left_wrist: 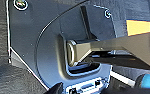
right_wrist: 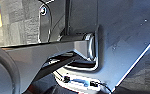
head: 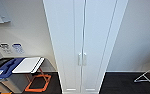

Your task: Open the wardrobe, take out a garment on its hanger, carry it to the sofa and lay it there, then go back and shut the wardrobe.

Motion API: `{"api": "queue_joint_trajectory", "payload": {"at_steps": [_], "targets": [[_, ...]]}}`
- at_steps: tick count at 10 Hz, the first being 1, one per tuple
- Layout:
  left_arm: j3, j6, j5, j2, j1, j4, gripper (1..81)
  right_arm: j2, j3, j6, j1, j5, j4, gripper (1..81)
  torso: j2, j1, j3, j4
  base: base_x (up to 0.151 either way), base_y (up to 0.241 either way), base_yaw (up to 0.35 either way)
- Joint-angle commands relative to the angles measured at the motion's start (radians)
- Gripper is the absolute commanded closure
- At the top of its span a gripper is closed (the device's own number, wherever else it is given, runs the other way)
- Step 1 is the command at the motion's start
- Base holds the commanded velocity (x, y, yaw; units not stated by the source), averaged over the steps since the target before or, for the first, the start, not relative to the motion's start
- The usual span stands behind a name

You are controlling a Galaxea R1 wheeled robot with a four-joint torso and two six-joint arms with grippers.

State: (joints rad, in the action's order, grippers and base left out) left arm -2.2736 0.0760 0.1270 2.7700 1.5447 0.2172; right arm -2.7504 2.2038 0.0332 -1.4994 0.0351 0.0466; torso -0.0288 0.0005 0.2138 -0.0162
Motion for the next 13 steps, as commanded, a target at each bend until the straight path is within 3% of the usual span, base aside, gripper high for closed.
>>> {"api": "queue_joint_trajectory", "payload": {"at_steps": [1,13], "targets": [[0.014,-0.004,-0.055,-0.015,-0.014,-0.001,1.0,0.015,-0.001,0.001,0.026,0.072,0.001,1.0,0.0,0.0,0.0,0.0,0.089,0.0,0.0],[0.011,-0.004,-0.055,-0.009,-0.01,0.007,1.0,0.013,0.003,0.005,0.035,0.08,-0.007,1.0,0.0,0.001,0.0,0.0,0.089,0.0,0.0]]}}
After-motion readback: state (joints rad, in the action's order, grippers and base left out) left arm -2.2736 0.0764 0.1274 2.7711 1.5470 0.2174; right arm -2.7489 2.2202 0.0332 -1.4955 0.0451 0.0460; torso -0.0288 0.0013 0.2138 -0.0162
